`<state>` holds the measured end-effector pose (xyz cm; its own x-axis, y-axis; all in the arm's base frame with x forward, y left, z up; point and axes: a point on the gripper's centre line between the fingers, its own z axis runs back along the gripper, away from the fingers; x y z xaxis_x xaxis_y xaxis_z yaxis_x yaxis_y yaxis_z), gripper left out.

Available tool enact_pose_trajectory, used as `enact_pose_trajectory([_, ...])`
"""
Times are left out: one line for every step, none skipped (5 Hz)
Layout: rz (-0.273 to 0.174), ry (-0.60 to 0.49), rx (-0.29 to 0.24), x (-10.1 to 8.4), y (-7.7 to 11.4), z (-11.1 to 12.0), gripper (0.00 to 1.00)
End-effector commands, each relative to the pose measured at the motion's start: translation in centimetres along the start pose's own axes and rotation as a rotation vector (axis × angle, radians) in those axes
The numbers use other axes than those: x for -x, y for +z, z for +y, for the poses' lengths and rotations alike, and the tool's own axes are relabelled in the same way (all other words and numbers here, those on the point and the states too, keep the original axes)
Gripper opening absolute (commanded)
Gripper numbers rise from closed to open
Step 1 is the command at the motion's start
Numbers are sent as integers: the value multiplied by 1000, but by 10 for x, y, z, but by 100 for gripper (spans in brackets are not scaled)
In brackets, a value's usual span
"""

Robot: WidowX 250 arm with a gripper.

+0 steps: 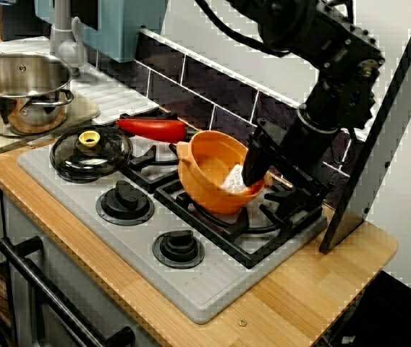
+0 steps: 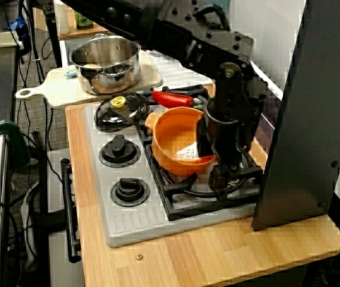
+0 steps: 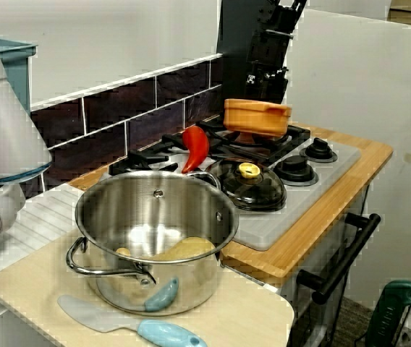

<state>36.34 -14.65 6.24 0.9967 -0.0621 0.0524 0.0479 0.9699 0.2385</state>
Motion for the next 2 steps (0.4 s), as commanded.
enact_pose_trajectory([-25, 8, 6, -12, 7, 2, 100])
enact_pose_trajectory([-25, 8, 5, -13, 8, 3, 100])
